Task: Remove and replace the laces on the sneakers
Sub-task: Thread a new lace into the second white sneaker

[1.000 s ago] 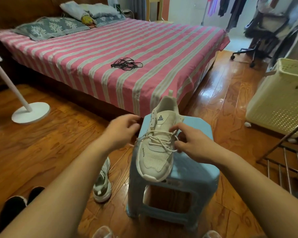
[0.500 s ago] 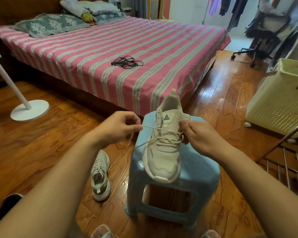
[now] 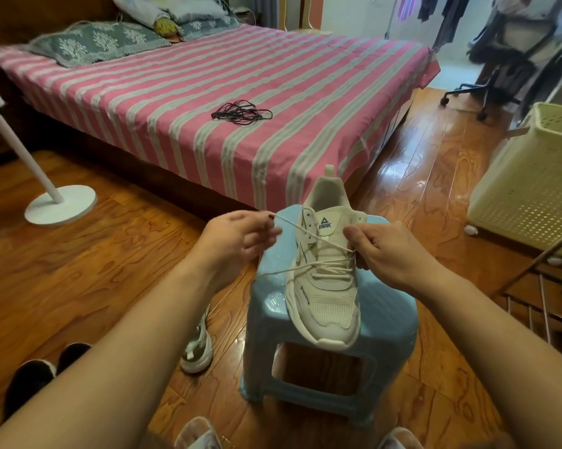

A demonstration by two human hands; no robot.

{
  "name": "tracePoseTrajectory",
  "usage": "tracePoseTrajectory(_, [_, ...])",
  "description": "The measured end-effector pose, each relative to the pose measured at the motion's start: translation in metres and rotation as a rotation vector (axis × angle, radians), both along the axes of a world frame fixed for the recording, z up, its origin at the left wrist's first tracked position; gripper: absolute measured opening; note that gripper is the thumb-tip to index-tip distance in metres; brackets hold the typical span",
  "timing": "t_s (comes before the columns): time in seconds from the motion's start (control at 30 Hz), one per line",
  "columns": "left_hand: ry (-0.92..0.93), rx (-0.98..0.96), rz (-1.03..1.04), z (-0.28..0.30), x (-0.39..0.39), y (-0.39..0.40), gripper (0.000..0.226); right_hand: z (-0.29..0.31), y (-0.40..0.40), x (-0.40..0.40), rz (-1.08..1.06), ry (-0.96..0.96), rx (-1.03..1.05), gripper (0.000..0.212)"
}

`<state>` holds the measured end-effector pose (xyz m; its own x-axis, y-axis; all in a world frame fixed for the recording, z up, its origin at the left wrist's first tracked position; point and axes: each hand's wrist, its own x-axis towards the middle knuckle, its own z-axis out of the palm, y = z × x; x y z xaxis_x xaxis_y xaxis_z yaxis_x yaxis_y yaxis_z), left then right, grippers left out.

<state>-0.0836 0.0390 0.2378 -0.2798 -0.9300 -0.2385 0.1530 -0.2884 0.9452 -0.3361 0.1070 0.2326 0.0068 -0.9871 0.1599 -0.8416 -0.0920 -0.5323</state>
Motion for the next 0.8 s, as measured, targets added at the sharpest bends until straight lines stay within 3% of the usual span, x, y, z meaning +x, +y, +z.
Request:
tracePoseTrajectory(0.1, [0.416, 0.193, 0.17, 0.019, -0.008, -0.008, 0.014, -0.002, 0.0, -0.001, -0.015, -0.025, 0.0, 0.056])
tracePoseTrajectory(0.23, [0.62, 0.291, 0.434, 0.017, 0.021, -0.036, 0.015, 0.0, 0.002, -0.007, -0.016, -0.016, 0.005, 0.06])
tracePoseTrajectory(0.47, [0.242, 0.543, 0.586, -0.042, 0.075, -0.06, 0.023, -0.002, 0.005, -0.018, -0.056, 0.07, -0.053, 0.056])
tracePoseTrajectory(0.7, [0.411, 0.642, 0.746, -0.049, 0.092, -0.069, 0.014, 0.001, 0.002, -0.021, -0.046, 0.046, 0.007, 0.061])
tracePoseTrajectory(0.8, [0.099, 0.536, 0.651, -0.052, 0.094, -0.067, 0.018, 0.0, 0.003, -0.021, -0.055, 0.021, 0.03, 0.056])
